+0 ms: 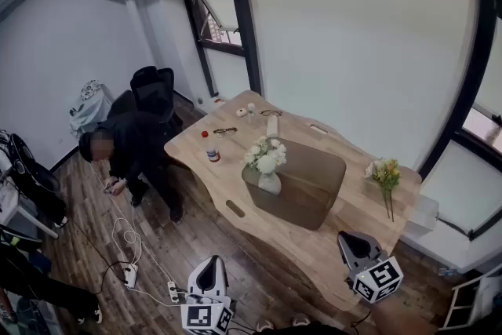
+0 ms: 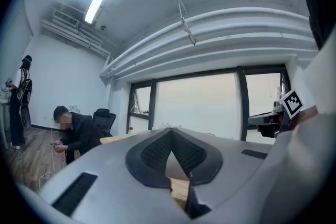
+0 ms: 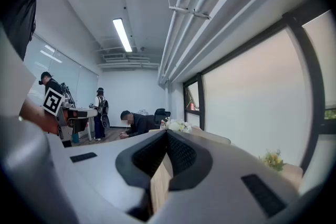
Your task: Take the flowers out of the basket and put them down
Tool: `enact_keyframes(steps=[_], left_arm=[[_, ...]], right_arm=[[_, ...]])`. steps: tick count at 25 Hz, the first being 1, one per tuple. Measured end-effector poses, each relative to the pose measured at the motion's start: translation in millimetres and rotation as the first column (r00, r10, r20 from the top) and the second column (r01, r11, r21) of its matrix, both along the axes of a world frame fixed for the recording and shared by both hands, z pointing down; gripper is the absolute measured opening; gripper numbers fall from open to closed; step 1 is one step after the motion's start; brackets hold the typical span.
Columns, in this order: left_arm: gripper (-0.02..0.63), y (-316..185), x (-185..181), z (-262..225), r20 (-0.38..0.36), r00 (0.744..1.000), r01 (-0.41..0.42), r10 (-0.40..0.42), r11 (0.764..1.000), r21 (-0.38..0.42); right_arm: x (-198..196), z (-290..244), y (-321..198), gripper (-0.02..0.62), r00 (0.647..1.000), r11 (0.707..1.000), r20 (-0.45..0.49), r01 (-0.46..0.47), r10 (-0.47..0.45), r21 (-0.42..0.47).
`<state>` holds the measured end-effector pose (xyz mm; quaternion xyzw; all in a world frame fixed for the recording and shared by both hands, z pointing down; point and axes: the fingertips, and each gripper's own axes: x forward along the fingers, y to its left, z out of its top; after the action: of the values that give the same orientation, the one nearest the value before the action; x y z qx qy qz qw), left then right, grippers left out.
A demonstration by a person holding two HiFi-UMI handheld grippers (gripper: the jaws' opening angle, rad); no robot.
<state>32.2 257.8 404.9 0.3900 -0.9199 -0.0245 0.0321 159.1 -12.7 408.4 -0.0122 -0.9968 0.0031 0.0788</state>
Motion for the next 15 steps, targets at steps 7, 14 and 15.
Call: enact_keyframes(steps=[7, 14, 15], left_arm=[[0.002, -14, 7, 0, 0.013, 1.0, 0.024, -0.024, 1.0, -0.005], [0.002, -26, 14, -5, 0.042, 0.997, 0.065, -0.065, 0.998, -0.016], [0.002, -27, 15, -6, 0.046, 0.997, 0.068, -0.067, 0.998, -0.017]], right_arm=[[3, 3, -18, 0.021, 1.0, 1.0, 0.006, 0.024, -0.024, 0.0], [-2, 5, -37, 0.021, 0.999, 0.999, 0.025, 0.047, -0.047, 0.005], [-3, 6, -38, 0.021, 0.998, 0.999, 0.027, 0.048, -0.048, 0.001]])
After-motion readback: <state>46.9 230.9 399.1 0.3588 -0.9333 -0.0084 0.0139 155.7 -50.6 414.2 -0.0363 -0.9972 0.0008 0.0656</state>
